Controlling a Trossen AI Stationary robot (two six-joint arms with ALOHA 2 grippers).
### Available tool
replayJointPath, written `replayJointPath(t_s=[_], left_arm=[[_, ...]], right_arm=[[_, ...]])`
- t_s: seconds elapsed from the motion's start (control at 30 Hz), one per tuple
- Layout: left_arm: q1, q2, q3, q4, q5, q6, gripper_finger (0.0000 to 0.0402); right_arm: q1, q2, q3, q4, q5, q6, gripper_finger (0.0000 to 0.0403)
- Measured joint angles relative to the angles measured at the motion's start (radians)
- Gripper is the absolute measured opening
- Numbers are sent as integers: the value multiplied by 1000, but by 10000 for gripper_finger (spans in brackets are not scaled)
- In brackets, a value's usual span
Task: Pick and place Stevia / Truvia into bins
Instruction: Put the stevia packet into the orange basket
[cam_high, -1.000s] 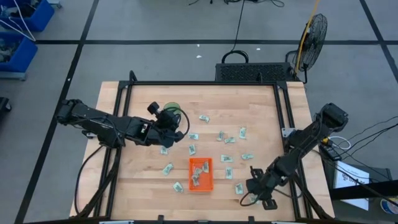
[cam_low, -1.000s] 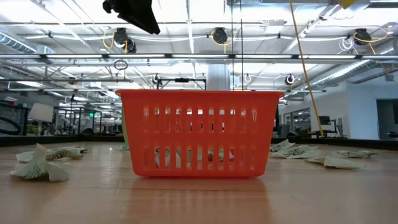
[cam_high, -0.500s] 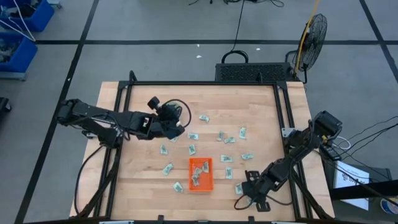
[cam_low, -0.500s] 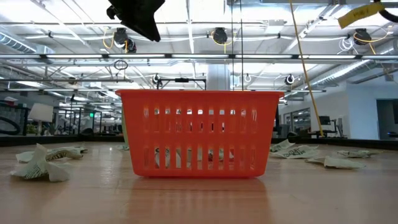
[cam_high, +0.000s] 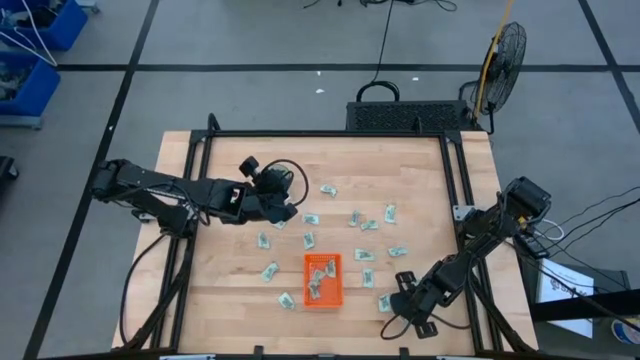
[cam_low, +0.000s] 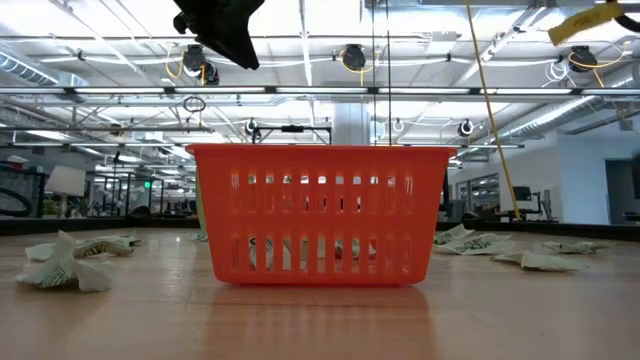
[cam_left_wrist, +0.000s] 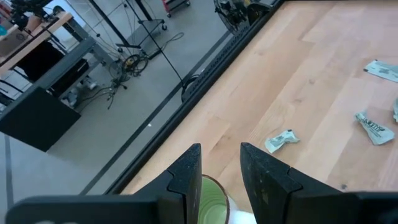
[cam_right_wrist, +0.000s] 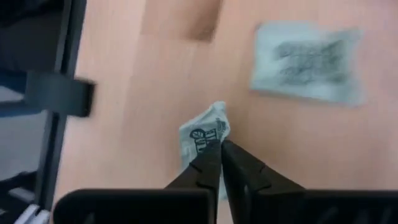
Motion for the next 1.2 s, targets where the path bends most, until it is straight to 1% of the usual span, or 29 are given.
replayJointPath(t_s=[0.1, 0.2, 0.27, 0.33, 0.37, 0.4, 0.43, 0.47, 0.5, 0.6, 0.63, 0.7, 0.87, 0.97, 1.03, 1.13, 1.2], left_arm=[[0, 0, 0, 0, 0, 0, 118], [0, 0, 0, 0, 0, 0, 118], [0, 0, 0, 0, 0, 1, 118], [0, 0, 0, 1, 0, 14, 118], [0, 0, 0, 2, 0, 23, 118], [0, 0, 0, 4, -4, 27, 118], [0, 0, 0, 7, -13, 27, 118], [0, 0, 0, 8, -22, 26, 118], [0, 0, 0, 9, -25, 27, 118], [0, 0, 0, 7, -24, 26, 118], [0, 0, 0, 7, -23, 26, 118], [0, 0, 0, 7, -17, 26, 118], [0, 0, 0, 5, -3, 26, 118], [0, 0, 0, 0, -1, 25, 118], [0, 0, 0, 0, 0, 25, 118], [0, 0, 0, -1, 17, 24, 118], [0, 0, 0, -2, 60, 24, 118]], right_arm=[[-22, -69, 2, 1, 72, -68, 2], [-56, -134, 1, -5, 174, -171, 4], [-87, -171, 2, 15, 281, -282, 2], [-124, -191, 2, 35, 418, -424, 1], [-150, -192, 2, 60, 471, -504, 1], [-181, -188, 2, 95, 494, -587, 2], [-215, -181, 2, 145, 496, -664, 1], [-251, -169, 2, 212, 475, -728, 1], [-292, -152, 2, 294, 423, -780, 1], [-401, -83, 3, 503, 193, -870, 1], [-431, -59, 3, 556, 120, -878, 1], [-476, -18, 3, 618, 10, -875, 1], [-519, 90, 3, 737, -174, -868, 1], [-518, 152, 4, 851, -231, -855, 1], [-518, 183, 4, 893, -237, -846, 2], [-519, 195, 4, 913, -237, -846, 2], [-518, 182, 4, 910, -237, -856, 2]])
